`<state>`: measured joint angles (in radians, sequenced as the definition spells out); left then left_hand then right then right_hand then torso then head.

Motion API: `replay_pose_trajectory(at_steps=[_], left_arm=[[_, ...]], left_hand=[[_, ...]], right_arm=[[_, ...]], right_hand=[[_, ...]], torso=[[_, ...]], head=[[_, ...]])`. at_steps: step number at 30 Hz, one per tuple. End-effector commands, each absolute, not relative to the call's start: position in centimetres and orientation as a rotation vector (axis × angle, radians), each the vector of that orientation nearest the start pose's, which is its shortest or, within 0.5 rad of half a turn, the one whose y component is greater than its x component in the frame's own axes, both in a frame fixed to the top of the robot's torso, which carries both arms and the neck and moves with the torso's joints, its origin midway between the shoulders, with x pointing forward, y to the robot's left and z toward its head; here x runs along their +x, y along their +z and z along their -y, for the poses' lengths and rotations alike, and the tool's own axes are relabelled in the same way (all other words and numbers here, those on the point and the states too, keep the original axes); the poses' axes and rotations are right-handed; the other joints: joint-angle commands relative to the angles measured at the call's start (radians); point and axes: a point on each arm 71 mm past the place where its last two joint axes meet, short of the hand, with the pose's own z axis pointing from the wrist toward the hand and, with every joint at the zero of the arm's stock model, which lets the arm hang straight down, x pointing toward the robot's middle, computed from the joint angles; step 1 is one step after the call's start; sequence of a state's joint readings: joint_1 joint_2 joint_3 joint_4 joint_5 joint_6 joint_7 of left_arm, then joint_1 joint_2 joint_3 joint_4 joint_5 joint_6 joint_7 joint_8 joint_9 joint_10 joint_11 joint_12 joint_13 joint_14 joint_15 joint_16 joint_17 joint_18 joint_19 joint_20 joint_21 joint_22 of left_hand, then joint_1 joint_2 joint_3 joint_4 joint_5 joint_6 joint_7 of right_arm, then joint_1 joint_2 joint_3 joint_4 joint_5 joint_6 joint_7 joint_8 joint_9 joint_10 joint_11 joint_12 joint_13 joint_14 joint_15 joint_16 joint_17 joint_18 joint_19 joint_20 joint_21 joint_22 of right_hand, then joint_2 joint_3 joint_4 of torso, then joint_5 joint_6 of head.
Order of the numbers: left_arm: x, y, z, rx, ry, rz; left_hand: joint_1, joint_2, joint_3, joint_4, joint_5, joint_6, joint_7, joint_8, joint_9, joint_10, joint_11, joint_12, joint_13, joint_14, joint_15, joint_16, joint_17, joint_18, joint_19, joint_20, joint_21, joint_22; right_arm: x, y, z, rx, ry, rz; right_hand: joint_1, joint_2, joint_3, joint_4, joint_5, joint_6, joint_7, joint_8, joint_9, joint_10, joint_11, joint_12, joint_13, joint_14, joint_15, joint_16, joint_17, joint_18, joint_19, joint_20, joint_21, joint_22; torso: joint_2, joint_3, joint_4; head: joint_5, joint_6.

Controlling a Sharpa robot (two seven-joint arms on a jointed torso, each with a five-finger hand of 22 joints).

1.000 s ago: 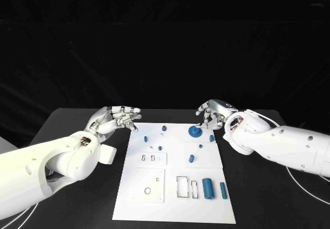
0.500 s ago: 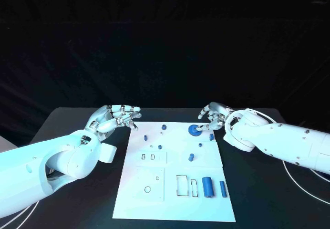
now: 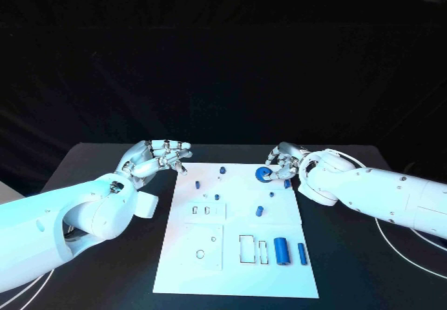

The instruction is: Assemble the parts on the task board

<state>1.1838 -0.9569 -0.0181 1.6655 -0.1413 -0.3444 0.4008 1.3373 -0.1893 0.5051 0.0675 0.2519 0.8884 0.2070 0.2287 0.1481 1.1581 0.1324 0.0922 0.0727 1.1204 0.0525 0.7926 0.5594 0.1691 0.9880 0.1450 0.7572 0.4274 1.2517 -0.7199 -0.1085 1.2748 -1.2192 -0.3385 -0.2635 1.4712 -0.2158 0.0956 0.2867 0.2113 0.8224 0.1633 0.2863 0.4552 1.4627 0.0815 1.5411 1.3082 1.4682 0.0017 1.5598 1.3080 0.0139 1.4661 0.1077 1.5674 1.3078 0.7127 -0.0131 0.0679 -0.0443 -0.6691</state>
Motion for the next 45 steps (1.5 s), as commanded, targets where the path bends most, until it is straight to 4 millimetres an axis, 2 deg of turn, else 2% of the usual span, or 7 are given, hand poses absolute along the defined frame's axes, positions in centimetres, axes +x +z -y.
replay_pose_trajectory(at_steps=[1, 18, 29, 41, 45], left_arm=[[46.2, -16.1, -21.9, -0.952, -1.562, -1.424], [46.2, -16.1, -21.9, -0.952, -1.563, -1.425], [46.2, -16.1, -21.9, -0.952, -1.563, -1.426], [46.2, -16.1, -21.9, -0.953, -1.562, -1.429], [46.2, -16.1, -21.9, -0.953, -1.562, -1.43]], left_hand=[[0.011, -0.002, 0.005, 0.002, -0.003, 0.009, 0.001, 0.004, 0.002, 0.005, -0.001, 0.001, 0.001, -0.007, 0.001, 0.005, 0.001, 0.012, -0.009, 0.0, 0.002, 0.001], [0.011, -0.002, 0.006, 0.001, -0.003, 0.01, 0.0, 0.005, 0.002, 0.006, -0.001, 0.001, 0.001, -0.008, 0.0, 0.007, 0.0, 0.012, -0.012, 0.0, 0.007, 0.005], [0.011, -0.002, 0.006, 0.001, -0.003, 0.01, 0.0, 0.005, 0.002, 0.006, -0.001, 0.001, 0.001, -0.008, 0.0, 0.007, 0.0, 0.012, -0.012, 0.0, 0.007, 0.005], [0.01, -0.001, 0.008, 0.001, -0.003, 0.01, 0.0, 0.005, 0.002, 0.006, -0.001, 0.001, 0.001, -0.009, 0.0, 0.009, 0.0, 0.012, -0.015, 0.0, 0.011, 0.008], [0.01, -0.001, 0.008, 0.001, -0.003, 0.01, 0.0, 0.005, 0.002, 0.006, -0.001, 0.001, 0.001, -0.009, 0.0, 0.009, 0.0, 0.012, -0.015, 0.0, 0.011, 0.008]], right_arm=[[53.5, -20.5, 22.7, 0.181, 0.428, -1.772], [53.8, -21.3, 22.5, 0.187, 0.42, -1.796], [53.9, -21.6, 22.4, 0.187, 0.413, -1.803], [54.0, -21.6, 22.0, 0.141, 0.376, -1.78], [53.8, -21.4, 21.7, 0.11, 0.366, -1.756]], right_hand=[[0.003, 0.01, 0.008, -0.001, 0.004, 0.007, 0.0, 0.004, -0.001, 0.08, 0.0, 0.004, 0.235, 0.1, 0.007, 0.006, 0.248, -0.014, 0.105, 0.006, 0.003, 0.263], [0.013, 0.034, 0.049, 0.0, 0.035, 0.039, -0.003, 0.001, -0.013, 0.086, -0.003, 0.01, 0.242, 0.1, 0.005, 0.007, 0.251, -0.014, 0.105, 0.005, 0.003, 0.263], [0.011, 0.033, 0.053, 0.001, 0.036, 0.044, -0.004, -0.001, -0.015, 0.085, -0.003, 0.009, 0.241, 0.1, 0.005, 0.007, 0.251, -0.014, 0.105, 0.005, 0.003, 0.263], [-0.022, 0.015, 0.047, 0.004, 0.029, 0.047, -0.004, -0.014, -0.025, 0.08, -0.003, 0.004, 0.236, 0.1, 0.005, 0.007, 0.25, -0.014, 0.105, 0.005, 0.003, 0.263], [-0.017, 0.025, 0.065, -0.001, 0.041, 0.072, -0.01, -0.01, -0.028, 0.088, -0.008, 0.011, 0.243, 0.101, 0.001, 0.008, 0.254, -0.014, 0.105, 0.002, 0.003, 0.263]], torso=[[0.0, -0.0003, -0.0001], [0.0, 0.0009, -0.0006], [0.0, 0.0012, -0.0009], [0.0, 0.0014, -0.0004], [-0.001, 0.0016, -0.0006]], head=[[0.0, -0.002], [0.001, -0.005], [0.001, -0.006], [0.0, -0.006], [0.001, -0.007]])
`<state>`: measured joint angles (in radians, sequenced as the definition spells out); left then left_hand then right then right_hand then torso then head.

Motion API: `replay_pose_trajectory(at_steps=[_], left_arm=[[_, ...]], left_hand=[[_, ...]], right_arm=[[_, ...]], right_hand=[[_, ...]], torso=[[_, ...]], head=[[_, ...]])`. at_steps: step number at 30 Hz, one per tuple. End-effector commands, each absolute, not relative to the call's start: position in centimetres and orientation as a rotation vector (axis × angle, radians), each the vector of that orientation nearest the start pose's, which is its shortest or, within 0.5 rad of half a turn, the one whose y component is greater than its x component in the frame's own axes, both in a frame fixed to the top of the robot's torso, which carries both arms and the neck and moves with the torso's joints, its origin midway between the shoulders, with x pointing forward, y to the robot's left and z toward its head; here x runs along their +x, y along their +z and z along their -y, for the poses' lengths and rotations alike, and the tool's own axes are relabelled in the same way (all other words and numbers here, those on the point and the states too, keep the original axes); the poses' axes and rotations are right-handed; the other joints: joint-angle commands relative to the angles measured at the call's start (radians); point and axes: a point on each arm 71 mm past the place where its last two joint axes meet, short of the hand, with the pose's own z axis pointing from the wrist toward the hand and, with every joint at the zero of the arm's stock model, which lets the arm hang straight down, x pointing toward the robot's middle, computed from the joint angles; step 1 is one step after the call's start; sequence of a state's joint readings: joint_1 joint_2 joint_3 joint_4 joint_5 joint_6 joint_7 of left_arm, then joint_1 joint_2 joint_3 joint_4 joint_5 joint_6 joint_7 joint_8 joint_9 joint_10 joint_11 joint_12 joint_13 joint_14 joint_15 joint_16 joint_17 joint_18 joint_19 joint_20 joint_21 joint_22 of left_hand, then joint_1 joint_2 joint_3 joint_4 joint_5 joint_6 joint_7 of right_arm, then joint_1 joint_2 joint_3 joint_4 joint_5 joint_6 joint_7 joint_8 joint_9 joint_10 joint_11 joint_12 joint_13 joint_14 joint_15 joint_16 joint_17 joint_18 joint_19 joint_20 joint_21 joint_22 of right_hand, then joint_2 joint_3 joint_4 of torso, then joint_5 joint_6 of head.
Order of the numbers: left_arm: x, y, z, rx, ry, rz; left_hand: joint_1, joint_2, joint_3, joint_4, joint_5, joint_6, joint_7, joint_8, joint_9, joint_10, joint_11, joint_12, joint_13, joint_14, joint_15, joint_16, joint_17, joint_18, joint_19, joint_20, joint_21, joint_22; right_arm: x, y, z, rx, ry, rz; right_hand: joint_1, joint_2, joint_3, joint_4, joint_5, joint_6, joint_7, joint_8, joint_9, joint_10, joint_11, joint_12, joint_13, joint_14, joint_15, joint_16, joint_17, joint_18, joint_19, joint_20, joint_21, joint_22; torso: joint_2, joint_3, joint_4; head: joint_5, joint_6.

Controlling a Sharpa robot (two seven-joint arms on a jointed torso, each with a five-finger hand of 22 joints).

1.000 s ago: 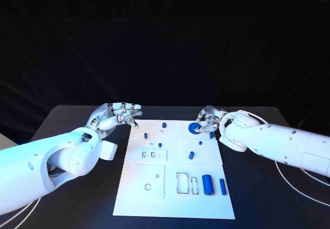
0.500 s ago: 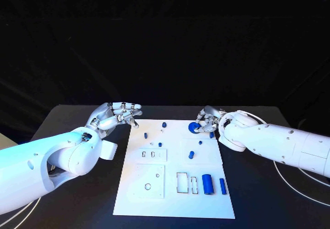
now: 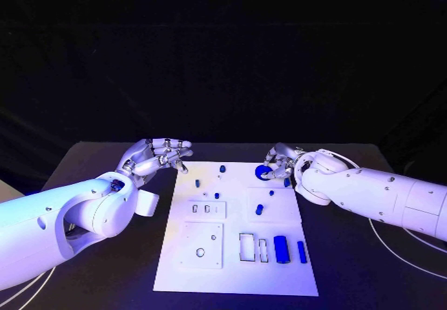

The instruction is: Assemble the parts on the task board

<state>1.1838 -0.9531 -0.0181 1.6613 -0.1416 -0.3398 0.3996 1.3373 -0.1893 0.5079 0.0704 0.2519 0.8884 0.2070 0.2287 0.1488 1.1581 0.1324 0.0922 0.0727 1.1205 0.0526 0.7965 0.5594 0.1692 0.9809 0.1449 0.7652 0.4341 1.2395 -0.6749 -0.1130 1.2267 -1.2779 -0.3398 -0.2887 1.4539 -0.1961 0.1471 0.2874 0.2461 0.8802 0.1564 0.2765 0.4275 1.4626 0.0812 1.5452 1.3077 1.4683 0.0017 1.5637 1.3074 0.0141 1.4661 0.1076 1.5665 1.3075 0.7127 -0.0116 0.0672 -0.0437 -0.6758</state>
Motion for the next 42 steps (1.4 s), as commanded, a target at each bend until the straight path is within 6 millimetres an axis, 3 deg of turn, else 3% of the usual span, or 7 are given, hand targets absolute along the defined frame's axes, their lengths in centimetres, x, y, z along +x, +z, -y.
replay_pose_trajectory(at_steps=[1, 5, 12, 19, 28, 42], left_arm=[[46.2, -16.1, -21.9, -0.953, -1.562, -1.43], [46.2, -16.1, -21.9, -0.953, -1.562, -1.43], [46.2, -16.2, -21.9, -0.953, -1.561, -1.43], [46.2, -16.2, -21.9, -0.954, -1.559, -1.43], [46.2, -16.2, -21.8, -0.953, -1.564, -1.433], [46.1, -16.2, -21.6, -0.952, -1.568, -1.437]], left_hand=[[0.01, -0.001, 0.005, -0.002, -0.003, 0.01, 0.0, 0.005, 0.001, 0.006, -0.001, 0.001, 0.001, -0.009, 0.0, 0.005, 0.0, 0.012, -0.008, 0.0, 0.003, 0.001], [0.011, -0.001, 0.006, -0.003, -0.003, 0.01, 0.0, 0.005, 0.001, 0.006, -0.001, 0.001, 0.001, -0.009, 0.0, 0.005, -0.001, 0.012, -0.01, 0.0, 0.005, 0.002], [0.013, 0.002, 0.009, -0.004, -0.003, 0.011, 0.0, 0.005, 0.002, 0.007, -0.002, 0.001, 0.001, -0.01, 0.0, 0.006, -0.001, 0.012, -0.012, -0.001, 0.009, 0.005], [0.016, 0.004, 0.012, -0.006, -0.003, 0.011, 0.0, 0.006, 0.002, 0.007, -0.002, 0.0, 0.0, -0.011, -0.001, 0.007, -0.002, 0.012, -0.014, -0.001, 0.013, 0.008], [0.017, 0.004, 0.013, -0.007, -0.003, 0.011, 0.0, 0.006, 0.002, 0.007, -0.002, 0.0, 0.0, -0.011, -0.001, 0.008, -0.002, 0.012, -0.015, -0.001, 0.015, 0.009], [0.018, 0.005, 0.014, -0.009, -0.003, 0.011, 0.0, 0.006, 0.002, 0.007, -0.002, 0.0, 0.0, -0.011, -0.001, 0.009, -0.002, 0.012, -0.017, -0.001, 0.018, 0.011]], right_arm=[[53.8, -21.4, 21.6, 0.101, 0.364, -1.748], [53.6, -21.2, 21.3, 0.074, 0.358, -1.711], [53.1, -20.7, 20.7, 0.043, 0.367, -1.639], [51.8, -19.9, 19.1, 0.016, 0.43, -1.594], [49.6, -18.8, 14.0, -0.093, 0.553, -1.539], [49.9, -18.9, 9.6, -0.158, 0.586, -1.515]], right_hand=[[0.01, 0.011, 0.028, -0.004, 0.007, 0.025, -0.007, 0.0, -0.002, 0.091, -0.011, 0.009, 0.246, 0.101, -0.002, 0.004, 0.254, -0.014, 0.105, 0.0, 0.004, 0.263], [0.054, 0.027, 0.105, -0.015, -0.005, 0.073, -0.022, 0.005, -0.01, 0.099, -0.025, 0.017, 0.255, 0.101, -0.016, 0.004, 0.255, -0.014, 0.105, -0.012, 0.004, 0.263], [0.065, 0.023, 0.208, -0.04, 0.005, 0.133, -0.044, 0.022, -0.01, 0.108, -0.046, 0.026, 0.263, 0.101, -0.034, 0.005, 0.256, -0.014, 0.105, -0.029, 0.004, 0.263], [0.054, 0.015, 0.233, -0.05, 0.015, 0.138, -0.046, 0.024, -0.009, 0.108, -0.048, 0.026, 0.263, 0.101, -0.037, 0.004, 0.255, -0.014, 0.105, -0.033, 0.004, 0.263], [0.037, 0.003, 0.244, -0.052, 0.015, 0.134, -0.044, 0.021, -0.011, 0.108, -0.047, 0.026, 0.263, 0.101, -0.036, 0.005, 0.256, -0.014, 0.105, -0.034, 0.004, 0.263], [0.026, -0.004, 0.251, -0.053, 0.013, 0.13, -0.043, 0.018, -0.012, 0.108, -0.046, 0.026, 0.263, 0.101, -0.036, 0.005, 0.256, -0.014, 0.105, -0.034, 0.004, 0.263]], torso=[[-0.001, 0.0001, 0.0001], [-0.001, 0.0001, -0.0004], [-0.001, -0.0003, -0.0006], [-0.001, -0.0001, -0.0011], [0.0, 0.0004, 0.0009], [0.003, 0.0006, 0.0032]], head=[[0.0, 0.0], [0.0, 0.001], [0.001, 0.004], [0.003, 0.006], [0.005, 0.007], [0.007, 0.005]])
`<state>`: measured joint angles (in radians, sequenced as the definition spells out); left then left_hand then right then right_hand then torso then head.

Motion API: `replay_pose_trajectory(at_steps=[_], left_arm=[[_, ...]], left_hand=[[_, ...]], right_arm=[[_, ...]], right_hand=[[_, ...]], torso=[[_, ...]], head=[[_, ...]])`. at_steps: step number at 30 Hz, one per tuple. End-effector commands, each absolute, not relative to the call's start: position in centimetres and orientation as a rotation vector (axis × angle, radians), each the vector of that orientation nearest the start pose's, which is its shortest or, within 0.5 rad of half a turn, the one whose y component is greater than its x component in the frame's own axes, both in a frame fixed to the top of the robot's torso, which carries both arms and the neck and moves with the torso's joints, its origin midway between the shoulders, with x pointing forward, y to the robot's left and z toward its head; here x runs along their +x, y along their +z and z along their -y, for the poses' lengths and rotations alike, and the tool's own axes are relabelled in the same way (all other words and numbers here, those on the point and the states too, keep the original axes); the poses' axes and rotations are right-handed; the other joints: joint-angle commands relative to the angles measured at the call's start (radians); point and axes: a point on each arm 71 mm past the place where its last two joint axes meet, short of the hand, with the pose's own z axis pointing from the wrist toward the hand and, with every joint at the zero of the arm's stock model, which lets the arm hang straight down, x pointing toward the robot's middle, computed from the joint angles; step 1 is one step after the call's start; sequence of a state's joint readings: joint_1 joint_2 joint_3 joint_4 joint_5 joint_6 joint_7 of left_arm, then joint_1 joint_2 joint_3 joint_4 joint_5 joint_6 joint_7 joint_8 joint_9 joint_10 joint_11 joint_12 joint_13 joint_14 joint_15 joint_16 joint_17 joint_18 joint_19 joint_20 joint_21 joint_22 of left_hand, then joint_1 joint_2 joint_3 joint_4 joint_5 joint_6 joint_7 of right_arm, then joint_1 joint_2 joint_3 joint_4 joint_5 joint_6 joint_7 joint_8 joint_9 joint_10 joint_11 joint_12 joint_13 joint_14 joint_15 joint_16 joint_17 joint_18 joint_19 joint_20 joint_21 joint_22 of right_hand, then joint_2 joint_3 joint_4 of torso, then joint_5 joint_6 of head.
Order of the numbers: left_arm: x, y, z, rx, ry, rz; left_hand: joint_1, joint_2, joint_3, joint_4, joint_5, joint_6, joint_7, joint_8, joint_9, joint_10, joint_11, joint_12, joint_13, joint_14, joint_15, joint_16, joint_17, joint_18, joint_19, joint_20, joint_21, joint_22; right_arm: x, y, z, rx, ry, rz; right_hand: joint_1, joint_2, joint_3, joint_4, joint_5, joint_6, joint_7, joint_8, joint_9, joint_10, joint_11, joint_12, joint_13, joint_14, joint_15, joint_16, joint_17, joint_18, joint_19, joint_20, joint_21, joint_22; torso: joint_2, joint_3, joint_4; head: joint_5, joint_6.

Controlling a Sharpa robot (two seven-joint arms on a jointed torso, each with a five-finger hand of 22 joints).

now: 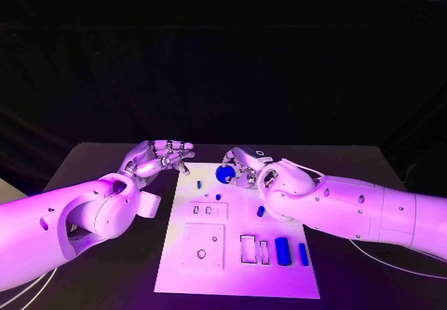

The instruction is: Assemble the parts on the task board

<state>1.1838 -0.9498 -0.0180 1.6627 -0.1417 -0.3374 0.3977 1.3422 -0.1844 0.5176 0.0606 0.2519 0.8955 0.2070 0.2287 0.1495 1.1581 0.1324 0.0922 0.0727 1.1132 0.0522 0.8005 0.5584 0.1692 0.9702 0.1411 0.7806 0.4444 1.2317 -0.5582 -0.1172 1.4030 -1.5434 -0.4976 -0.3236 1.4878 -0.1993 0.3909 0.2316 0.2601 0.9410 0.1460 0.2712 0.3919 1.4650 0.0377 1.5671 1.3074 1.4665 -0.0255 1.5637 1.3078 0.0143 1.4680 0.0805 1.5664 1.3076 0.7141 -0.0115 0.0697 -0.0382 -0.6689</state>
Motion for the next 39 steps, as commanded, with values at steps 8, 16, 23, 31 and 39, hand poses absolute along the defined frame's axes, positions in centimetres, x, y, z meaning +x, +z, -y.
replay_pose_trajectory(at_steps=[8, 16, 23, 31, 39], left_arm=[[46.1, -16.1, -21.4, -0.951, -1.572, -1.439], [46.2, -16.2, -21.4, -0.951, -1.572, -1.441], [46.2, -16.2, -21.4, -0.952, -1.571, -1.443], [46.2, -16.2, -21.4, -0.952, -1.571, -1.444], [46.2, -16.2, -21.4, -0.953, -1.57, -1.445]], left_hand=[[0.013, 0.0, 0.004, 0.001, -0.003, 0.004, 0.0, 0.006, 0.001, 0.007, -0.002, 0.0, 0.0, -0.004, 0.0, 0.005, -0.001, 0.012, -0.006, 0.003, 0.003, 0.001], [0.013, 0.0, 0.004, 0.001, -0.003, 0.004, 0.0, 0.006, 0.001, 0.007, -0.002, 0.0, 0.0, -0.004, 0.0, 0.005, -0.001, 0.012, -0.006, 0.003, 0.003, 0.001], [0.013, 0.0, 0.004, 0.001, -0.003, 0.004, 0.0, 0.006, 0.001, 0.007, -0.002, 0.0, 0.0, -0.004, 0.0, 0.005, -0.001, 0.012, -0.006, 0.003, 0.003, 0.001], [0.013, 0.0, 0.004, 0.001, -0.003, 0.004, 0.0, 0.006, 0.001, 0.007, -0.002, 0.0, 0.0, -0.004, 0.0, 0.005, -0.001, 0.012, -0.006, 0.003, 0.003, 0.001], [0.013, 0.0, 0.004, 0.001, -0.003, 0.004, 0.0, 0.006, 0.001, 0.007, -0.002, 0.0, 0.0, -0.004, 0.0, 0.005, -0.001, 0.012, -0.006, 0.003, 0.003, 0.001]], right_arm=[[50.7, -19.9, 8.6, -0.173, 0.566, -1.535], [51.2, -21.0, 8.3, -0.181, 0.545, -1.562], [51.3, -21.7, 8.3, -0.189, 0.53, -1.587], [51.3, -22.1, 8.1, -0.193, 0.529, -1.596], [51.5, -22.1, 8.1, -0.181, 0.533, -1.584]], right_hand=[[-0.016, -0.005, 0.012, 0.003, -0.002, 0.066, -0.031, 0.021, 0.022, 0.106, -0.002, 0.004, 0.263, 0.103, -0.008, 0.005, 0.256, -0.014, 0.103, -0.006, 0.004, 0.263], [-0.022, -0.008, 0.014, 0.003, -0.003, 0.064, -0.03, 0.019, 0.022, 0.106, -0.001, 0.004, 0.263, 0.103, -0.007, 0.005, 0.256, -0.014, 0.103, -0.005, 0.004, 0.263], [-0.024, -0.009, 0.015, 0.003, -0.004, 0.063, -0.03, 0.018, 0.021, 0.106, 0.0, 0.004, 0.263, 0.103, -0.007, 0.005, 0.256, -0.014, 0.103, -0.005, 0.004, 0.263], [-0.034, -0.016, 0.018, 0.002, -0.007, 0.059, -0.028, 0.015, 0.019, 0.106, 0.002, 0.004, 0.263, 0.103, -0.005, 0.005, 0.256, -0.014, 0.103, -0.004, 0.004, 0.263], [-0.072, -0.041, 0.031, 0.004, -0.034, -0.009, 0.001, -0.038, -0.004, 0.081, 0.026, -0.023, 0.239, 0.102, 0.015, 0.004, 0.255, -0.014, 0.103, 0.012, 0.004, 0.263]], torso=[[0.001, 0.0, 0.001], [0.0, 0.001, -0.0014], [-0.001, 0.0012, -0.0008], [-0.001, 0.0012, -0.0027], [-0.001, 0.0004, -0.0024]], head=[[0.004, -0.006], [0.008, -0.011], [0.01, -0.014], [0.015, -0.015], [0.015, -0.014]])
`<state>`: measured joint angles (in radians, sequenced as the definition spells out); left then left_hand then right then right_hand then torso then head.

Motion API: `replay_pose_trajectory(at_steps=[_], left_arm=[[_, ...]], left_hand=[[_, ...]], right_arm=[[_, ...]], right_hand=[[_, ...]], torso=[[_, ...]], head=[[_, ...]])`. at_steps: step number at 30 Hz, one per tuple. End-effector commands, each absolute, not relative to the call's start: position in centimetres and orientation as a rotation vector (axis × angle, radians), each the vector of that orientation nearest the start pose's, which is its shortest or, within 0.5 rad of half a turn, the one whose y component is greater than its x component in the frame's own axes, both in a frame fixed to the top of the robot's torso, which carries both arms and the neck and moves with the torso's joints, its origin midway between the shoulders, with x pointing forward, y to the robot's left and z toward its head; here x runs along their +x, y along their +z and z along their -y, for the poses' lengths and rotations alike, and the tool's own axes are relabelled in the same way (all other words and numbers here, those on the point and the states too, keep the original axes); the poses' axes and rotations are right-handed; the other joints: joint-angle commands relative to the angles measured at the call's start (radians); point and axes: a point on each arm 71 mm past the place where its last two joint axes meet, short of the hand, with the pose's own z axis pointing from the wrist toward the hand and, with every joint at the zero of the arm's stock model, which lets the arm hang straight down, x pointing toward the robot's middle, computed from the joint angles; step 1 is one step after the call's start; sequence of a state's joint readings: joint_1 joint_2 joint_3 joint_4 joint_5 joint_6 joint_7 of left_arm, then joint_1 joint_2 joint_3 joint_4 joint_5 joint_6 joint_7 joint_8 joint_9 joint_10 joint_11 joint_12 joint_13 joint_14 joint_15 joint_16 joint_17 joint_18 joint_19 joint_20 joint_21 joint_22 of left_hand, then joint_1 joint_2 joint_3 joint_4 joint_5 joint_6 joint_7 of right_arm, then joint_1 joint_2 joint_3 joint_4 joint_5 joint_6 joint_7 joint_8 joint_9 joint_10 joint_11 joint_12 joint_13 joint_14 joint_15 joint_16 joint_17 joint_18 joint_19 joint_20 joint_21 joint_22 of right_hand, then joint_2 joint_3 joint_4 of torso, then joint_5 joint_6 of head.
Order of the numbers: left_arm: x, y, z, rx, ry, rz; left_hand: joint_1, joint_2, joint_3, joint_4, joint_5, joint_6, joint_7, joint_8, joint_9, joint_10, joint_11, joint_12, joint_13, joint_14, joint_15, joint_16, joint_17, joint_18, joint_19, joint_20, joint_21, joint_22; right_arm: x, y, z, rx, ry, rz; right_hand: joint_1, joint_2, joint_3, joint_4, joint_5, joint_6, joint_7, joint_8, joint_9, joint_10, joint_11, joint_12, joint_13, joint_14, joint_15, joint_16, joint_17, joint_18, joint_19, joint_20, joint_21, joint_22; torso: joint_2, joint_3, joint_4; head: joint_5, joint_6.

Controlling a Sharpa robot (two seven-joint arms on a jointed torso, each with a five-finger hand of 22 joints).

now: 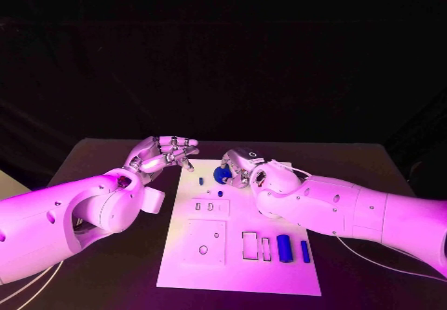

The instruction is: Assemble the parts on the task board

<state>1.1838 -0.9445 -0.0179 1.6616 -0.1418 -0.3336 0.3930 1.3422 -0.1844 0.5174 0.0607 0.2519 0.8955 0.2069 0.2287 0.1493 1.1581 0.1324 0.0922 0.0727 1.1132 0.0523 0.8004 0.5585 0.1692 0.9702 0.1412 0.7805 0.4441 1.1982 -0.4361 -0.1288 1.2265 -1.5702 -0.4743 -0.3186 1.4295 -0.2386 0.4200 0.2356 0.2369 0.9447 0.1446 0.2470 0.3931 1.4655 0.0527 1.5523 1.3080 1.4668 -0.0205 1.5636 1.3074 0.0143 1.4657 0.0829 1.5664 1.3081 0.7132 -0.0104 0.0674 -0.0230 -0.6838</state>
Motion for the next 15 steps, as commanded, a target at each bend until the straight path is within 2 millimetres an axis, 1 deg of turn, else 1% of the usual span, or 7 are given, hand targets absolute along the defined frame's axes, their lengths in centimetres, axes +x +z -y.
replay_pose_trajectory(at_steps=[1, 4, 6, 7, 8, 10, 15], left_arm=[[46.19, -16.2, -21.39, -0.953, -1.57, -1.446], [46.18, -16.2, -21.38, -0.953, -1.57, -1.447], [46.18, -16.2, -21.38, -0.953, -1.57, -1.447], [46.18, -16.2, -21.38, -0.953, -1.57, -1.447], [46.18, -16.2, -21.39, -0.953, -1.569, -1.448], [46.18, -16.2, -21.4, -0.954, -1.569, -1.448], [46.16, -16.2, -21.43, -0.954, -1.569, -1.449]], left_hand=[[0.013, 0.0, 0.005, 0.001, -0.003, 0.004, 0.0, 0.006, 0.002, 0.007, -0.002, 0.0, 0.0, -0.004, 0.0, 0.005, -0.002, 0.012, -0.006, 0.003, 0.003, 0.001], [0.013, 0.0, 0.005, 0.001, -0.003, 0.004, 0.0, 0.006, 0.002, 0.007, -0.002, 0.0, 0.0, -0.004, 0.0, 0.005, -0.002, 0.012, -0.006, 0.003, 0.003, 0.001], [0.013, 0.0, 0.005, 0.001, -0.003, 0.004, 0.0, 0.006, 0.002, 0.007, -0.002, 0.0, 0.0, -0.004, 0.0, 0.005, -0.002, 0.012, -0.006, 0.003, 0.003, 0.001], [0.013, 0.0, 0.005, 0.001, -0.003, 0.004, 0.0, 0.006, 0.002, 0.007, -0.002, 0.0, 0.0, -0.004, 0.0, 0.005, -0.002, 0.012, -0.006, 0.003, 0.003, 0.001], [0.013, 0.0, 0.005, 0.001, -0.003, 0.004, 0.0, 0.006, 0.002, 0.007, -0.002, 0.0, 0.0, -0.004, 0.0, 0.005, -0.002, 0.012, -0.006, 0.003, 0.003, 0.001], [0.013, 0.0, 0.005, 0.001, -0.003, 0.004, 0.0, 0.006, 0.002, 0.007, -0.002, 0.0, 0.0, -0.004, 0.0, 0.005, -0.002, 0.012, -0.006, 0.003, 0.003, 0.001], [0.018, 0.003, 0.012, -0.006, -0.001, 0.004, 0.0, 0.006, 0.002, 0.008, -0.002, 0.0, 0.0, -0.007, -0.001, 0.007, -0.004, 0.012, -0.017, 0.002, 0.019, 0.012]], right_arm=[[51.54, -22.15, 8.08, -0.18, 0.533, -1.584], [51.64, -22.21, 8.1, -0.177, 0.532, -1.589], [51.69, -22.27, 8.11, -0.175, 0.531, -1.596], [51.7, -22.3, 8.12, -0.175, 0.531, -1.601], [51.72, -22.37, 8.14, -0.174, 0.53, -1.609], [51.74, -22.45, 8.18, -0.174, 0.528, -1.62], [51.76, -22.68, 8.28, -0.175, 0.524, -1.651]], right_hand=[[-0.021, -0.005, 0.0, 0.001, -0.029, -0.023, 0.006, -0.023, -0.009, 0.07, 0.015, -0.019, 0.228, 0.102, 0.014, 0.004, 0.254, -0.014, 0.105, 0.014, 0.004, 0.263], [-0.039, -0.012, -0.012, 0.007, -0.05, -0.049, 0.015, -0.047, -0.019, 0.059, 0.023, -0.031, 0.218, 0.102, 0.022, 0.004, 0.254, -0.014, 0.105, 0.022, 0.004, 0.263], [-0.065, -0.016, -0.039, 0.02, -0.024, -0.06, 0.02, -0.062, -0.025, 0.056, 0.028, -0.035, 0.215, 0.102, 0.029, 0.004, 0.254, -0.014, 0.105, 0.028, 0.004, 0.263], [-0.069, -0.016, -0.045, 0.023, -0.021, -0.061, 0.02, -0.064, -0.026, 0.055, 0.029, -0.036, 0.214, 0.102, 0.029, 0.004, 0.254, -0.014, 0.105, 0.03, 0.004, 0.263], [-0.094, -0.008, -0.074, 0.042, -0.014, -0.061, 0.021, -0.072, -0.03, 0.055, 0.03, -0.036, 0.214, 0.102, 0.032, 0.004, 0.255, -0.014, 0.105, 0.032, 0.004, 0.263], [-0.125, 0.005, -0.096, 0.053, 0.0, -0.059, 0.021, -0.075, -0.032, 0.055, 0.031, -0.035, 0.215, 0.102, 0.032, 0.004, 0.255, -0.014, 0.105, 0.034, 0.004, 0.263], [-0.18, 0.031, -0.134, 0.055, 0.031, -0.05, 0.02, -0.081, -0.036, 0.058, 0.031, -0.032, 0.218, 0.103, 0.032, 0.006, 0.259, -0.014, 0.105, 0.034, 0.004, 0.263]], torso=[[0.0, -0.0006, -0.0002], [0.001, -0.0008, -0.0009], [0.001, -0.0006, -0.0011], [0.0, -0.0003, -0.0011], [0.0, -0.0001, -0.001], [0.0, -0.0002, -0.0009], [0.0, 0.0001, -0.0006]], head=[[0.0, 0.0], [0.0, 0.001], [0.001, 0.001], [0.001, 0.001], [0.0, 0.001], [0.0, 0.001], [0.001, 0.0]])
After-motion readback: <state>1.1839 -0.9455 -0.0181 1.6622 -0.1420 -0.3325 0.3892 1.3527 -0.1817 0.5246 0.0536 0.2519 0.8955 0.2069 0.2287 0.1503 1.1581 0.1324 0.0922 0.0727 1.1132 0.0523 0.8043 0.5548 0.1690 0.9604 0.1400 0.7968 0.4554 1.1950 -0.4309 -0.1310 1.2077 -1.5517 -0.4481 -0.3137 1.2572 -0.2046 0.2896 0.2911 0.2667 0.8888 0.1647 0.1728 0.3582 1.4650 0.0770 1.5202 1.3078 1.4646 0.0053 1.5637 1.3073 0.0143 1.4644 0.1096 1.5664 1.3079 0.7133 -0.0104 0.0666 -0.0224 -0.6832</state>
